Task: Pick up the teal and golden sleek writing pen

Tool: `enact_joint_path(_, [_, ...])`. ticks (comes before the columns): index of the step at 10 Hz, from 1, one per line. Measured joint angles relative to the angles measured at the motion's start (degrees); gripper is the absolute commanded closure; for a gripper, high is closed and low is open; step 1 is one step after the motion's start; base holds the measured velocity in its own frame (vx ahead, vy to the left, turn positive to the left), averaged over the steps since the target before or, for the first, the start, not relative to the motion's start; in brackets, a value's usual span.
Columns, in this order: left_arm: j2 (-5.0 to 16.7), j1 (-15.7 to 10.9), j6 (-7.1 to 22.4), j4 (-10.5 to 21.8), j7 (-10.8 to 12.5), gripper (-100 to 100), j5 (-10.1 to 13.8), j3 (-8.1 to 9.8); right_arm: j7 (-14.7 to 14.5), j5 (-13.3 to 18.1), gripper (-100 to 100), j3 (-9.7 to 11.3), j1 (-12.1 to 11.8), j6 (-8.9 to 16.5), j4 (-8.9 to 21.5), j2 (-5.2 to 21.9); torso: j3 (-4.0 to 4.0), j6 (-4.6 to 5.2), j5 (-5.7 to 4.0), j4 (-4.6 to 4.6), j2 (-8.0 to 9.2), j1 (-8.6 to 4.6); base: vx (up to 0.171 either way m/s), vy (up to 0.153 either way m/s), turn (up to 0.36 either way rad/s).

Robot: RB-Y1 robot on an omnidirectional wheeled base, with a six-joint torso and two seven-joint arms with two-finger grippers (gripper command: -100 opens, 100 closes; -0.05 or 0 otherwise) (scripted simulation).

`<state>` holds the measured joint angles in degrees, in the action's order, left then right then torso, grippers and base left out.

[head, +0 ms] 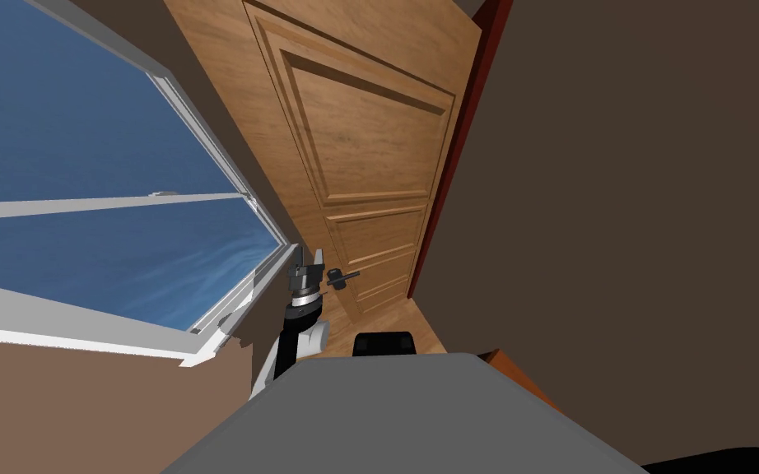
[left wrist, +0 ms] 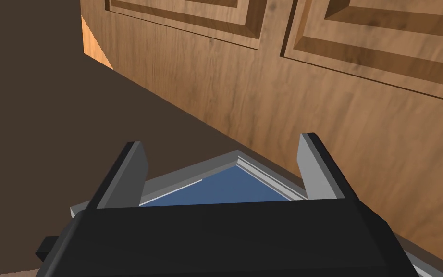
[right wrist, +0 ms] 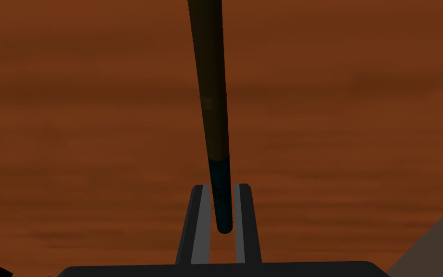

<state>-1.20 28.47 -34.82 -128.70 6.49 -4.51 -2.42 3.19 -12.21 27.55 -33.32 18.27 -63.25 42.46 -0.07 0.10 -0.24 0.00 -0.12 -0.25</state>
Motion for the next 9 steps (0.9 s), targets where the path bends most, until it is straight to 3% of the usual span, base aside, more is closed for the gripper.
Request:
enact_joint_path(1, [0.00, 0.00, 0.00, 0.00, 0.00, 0, 0.00, 0.00, 0.00, 0.00, 100, 0.00, -0.01, 0.00, 0.01, 0.00, 0.00, -0.01, 0.00, 0.00, 0.00, -0.01, 0.000, 0.000, 0.000])
enact_joint_path(2, [0.00, 0.00, 0.00, 0.00, 0.00, 0, 0.00, 0.00, 0.00, 0.00, 0, 0.00, -0.01, 0.00, 0.01, 0.00, 0.00, -0.01, 0.00, 0.00, 0.00, -0.01, 0.000, 0.000, 0.000])
enact_joint_path(3, [0.00, 0.00, 0.00, 0.00, 0.00, 0, 0.00, 0.00, 0.00, 0.00, 100, 0.00, -0.01, 0.00, 0.01, 0.00, 0.00, -0.01, 0.00, 0.00, 0.00, -0.01, 0.012, 0.036, -0.030])
enact_joint_path(8, [0.00, 0.00, 0.00, 0.00, 0.00, 0, 0.00, 0.00, 1.34, -1.16, 100, 0.23, -2.79, 1.61, -5.95, 4.62, -0.02, 0.03, 0.05, -0.01, -0.03, 0.18, 0.009, 0.038, -0.023])
enact_joint_path(9, [0.00, 0.00, 0.00, 0.00, 0.00, 0, 0.00, 0.00, 1.41, -1.18, 0, 0.24, -2.87, 1.68, -6.09, 4.73, -0.01, 0.02, 0.02, 0.00, -0.02, 0.10, 0.000, 0.000, 0.000])
